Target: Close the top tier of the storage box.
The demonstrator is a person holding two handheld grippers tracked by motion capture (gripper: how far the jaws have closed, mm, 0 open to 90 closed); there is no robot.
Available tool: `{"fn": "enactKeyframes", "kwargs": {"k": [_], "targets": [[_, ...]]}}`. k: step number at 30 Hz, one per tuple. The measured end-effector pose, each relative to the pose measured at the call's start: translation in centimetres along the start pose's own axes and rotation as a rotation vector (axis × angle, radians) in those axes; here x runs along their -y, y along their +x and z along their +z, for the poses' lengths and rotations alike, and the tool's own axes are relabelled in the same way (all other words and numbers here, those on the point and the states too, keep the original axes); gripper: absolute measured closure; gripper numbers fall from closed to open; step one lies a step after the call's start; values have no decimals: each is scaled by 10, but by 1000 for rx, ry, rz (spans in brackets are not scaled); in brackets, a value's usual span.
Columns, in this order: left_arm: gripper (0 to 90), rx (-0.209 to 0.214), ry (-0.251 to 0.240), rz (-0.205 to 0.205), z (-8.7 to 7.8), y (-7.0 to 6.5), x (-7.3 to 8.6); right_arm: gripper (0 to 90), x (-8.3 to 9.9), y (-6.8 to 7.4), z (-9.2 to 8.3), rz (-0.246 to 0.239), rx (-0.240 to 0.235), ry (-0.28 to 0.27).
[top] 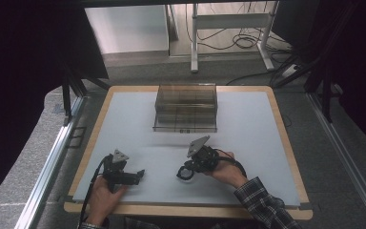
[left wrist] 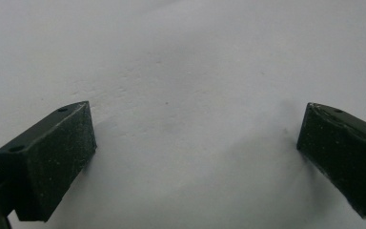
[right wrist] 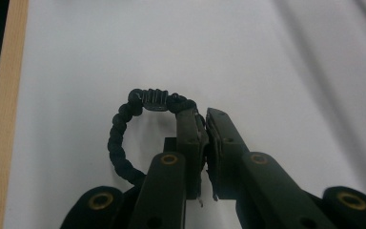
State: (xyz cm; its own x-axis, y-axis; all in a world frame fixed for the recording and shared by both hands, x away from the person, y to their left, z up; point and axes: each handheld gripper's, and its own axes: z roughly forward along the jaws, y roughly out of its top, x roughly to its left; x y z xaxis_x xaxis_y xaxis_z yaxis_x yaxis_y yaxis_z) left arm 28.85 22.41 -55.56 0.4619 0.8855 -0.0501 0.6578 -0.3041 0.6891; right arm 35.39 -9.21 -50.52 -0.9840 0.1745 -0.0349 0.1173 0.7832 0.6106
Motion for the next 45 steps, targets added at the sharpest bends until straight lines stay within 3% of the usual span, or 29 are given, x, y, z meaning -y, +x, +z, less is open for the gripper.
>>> {"fn": "enactKeyframes", "kwargs": {"k": [45], "targets": [[0,0,-2,-3,0,0,0,842,-9,-12,-26,80,64,-95]]}}
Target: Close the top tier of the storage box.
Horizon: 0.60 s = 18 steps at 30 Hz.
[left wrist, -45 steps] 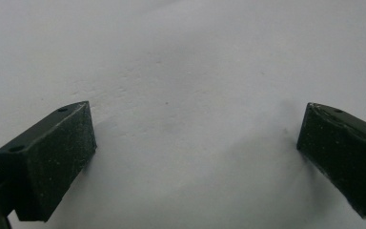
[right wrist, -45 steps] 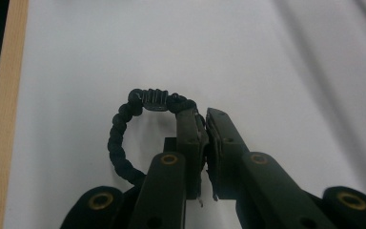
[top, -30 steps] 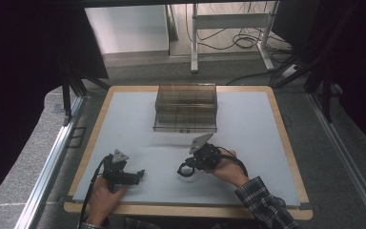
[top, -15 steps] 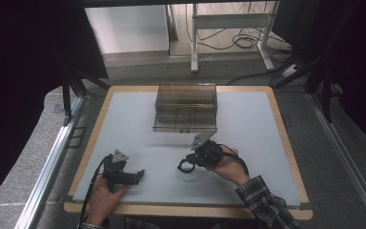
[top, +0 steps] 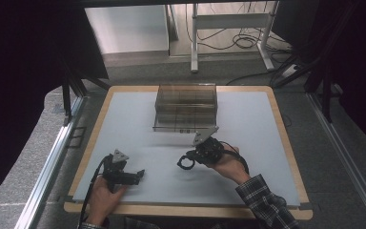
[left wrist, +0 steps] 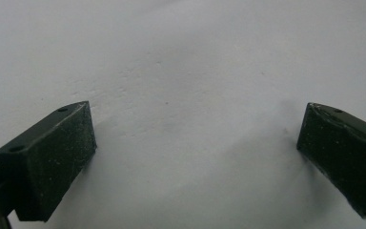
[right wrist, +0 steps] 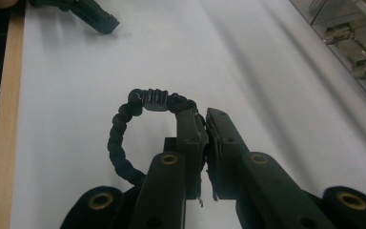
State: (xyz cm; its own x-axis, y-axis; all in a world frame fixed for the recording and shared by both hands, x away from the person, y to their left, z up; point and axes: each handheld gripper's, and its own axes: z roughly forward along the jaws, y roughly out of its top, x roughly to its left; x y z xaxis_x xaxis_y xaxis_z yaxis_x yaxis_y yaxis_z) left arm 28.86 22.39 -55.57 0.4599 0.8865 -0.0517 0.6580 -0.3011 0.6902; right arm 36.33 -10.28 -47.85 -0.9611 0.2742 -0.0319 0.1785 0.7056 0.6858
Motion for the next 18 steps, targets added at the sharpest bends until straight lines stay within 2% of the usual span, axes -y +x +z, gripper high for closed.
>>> {"fn": "enactKeyframes", "kwargs": {"k": [18], "targets": [[0,0,3,4,0,0,0,842,-6,-5,-6,30,17,-29]]}}
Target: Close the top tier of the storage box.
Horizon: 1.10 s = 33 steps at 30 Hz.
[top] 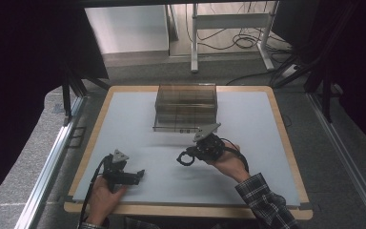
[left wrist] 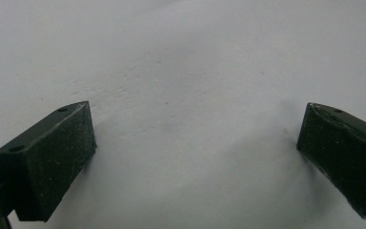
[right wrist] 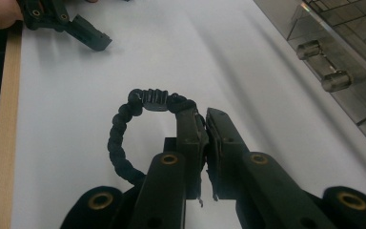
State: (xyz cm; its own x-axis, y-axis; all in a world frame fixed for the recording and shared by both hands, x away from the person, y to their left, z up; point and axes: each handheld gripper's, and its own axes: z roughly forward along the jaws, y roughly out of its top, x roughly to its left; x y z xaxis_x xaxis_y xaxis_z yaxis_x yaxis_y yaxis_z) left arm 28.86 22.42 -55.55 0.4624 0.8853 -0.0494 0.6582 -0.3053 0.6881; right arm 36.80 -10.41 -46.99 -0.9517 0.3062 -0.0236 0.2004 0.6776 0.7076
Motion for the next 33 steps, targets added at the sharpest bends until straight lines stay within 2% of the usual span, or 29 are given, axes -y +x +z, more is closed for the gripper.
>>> {"fn": "enactKeyframes", "kwargs": {"k": [33], "targets": [[0,-1,-3,-3,0,0,0,842,-12,-13,-10,34,44,-68]]}}
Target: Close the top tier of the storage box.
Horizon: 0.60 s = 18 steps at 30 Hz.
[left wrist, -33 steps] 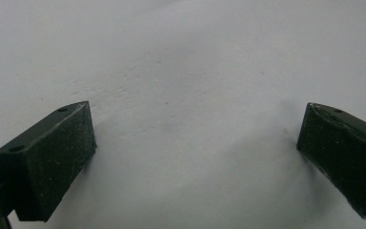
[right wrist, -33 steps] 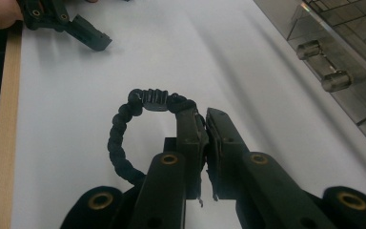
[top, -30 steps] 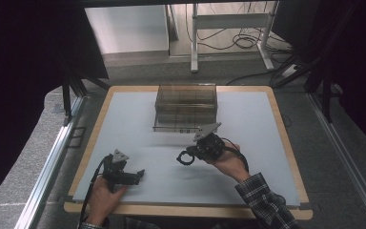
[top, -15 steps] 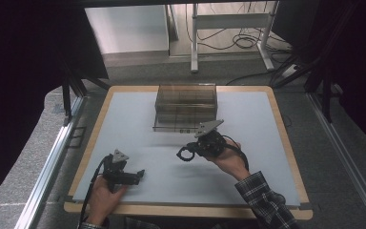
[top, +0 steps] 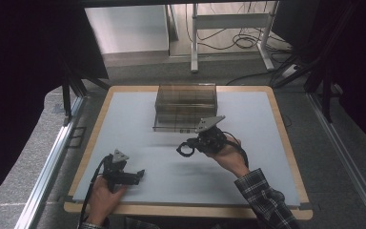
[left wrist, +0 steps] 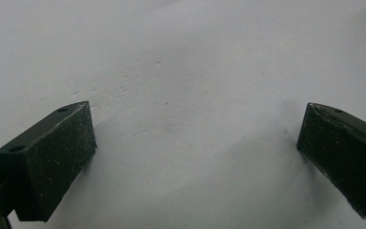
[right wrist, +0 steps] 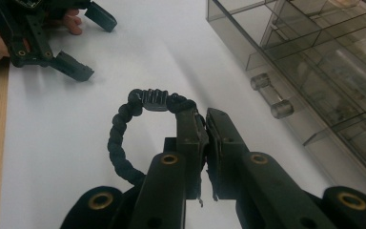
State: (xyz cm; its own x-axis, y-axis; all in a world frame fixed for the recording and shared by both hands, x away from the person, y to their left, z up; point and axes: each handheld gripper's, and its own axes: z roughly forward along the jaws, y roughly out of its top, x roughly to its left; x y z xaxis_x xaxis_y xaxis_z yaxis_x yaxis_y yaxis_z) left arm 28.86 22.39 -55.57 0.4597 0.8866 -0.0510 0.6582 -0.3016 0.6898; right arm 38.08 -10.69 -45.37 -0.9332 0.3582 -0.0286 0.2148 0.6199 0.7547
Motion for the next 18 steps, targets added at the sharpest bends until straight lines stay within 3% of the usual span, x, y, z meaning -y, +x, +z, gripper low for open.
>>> {"fn": "enactKeyframes", "kwargs": {"k": [18], "targets": [[0,0,4,4,0,0,0,842,-10,-9,1,13,30,-14]]}}
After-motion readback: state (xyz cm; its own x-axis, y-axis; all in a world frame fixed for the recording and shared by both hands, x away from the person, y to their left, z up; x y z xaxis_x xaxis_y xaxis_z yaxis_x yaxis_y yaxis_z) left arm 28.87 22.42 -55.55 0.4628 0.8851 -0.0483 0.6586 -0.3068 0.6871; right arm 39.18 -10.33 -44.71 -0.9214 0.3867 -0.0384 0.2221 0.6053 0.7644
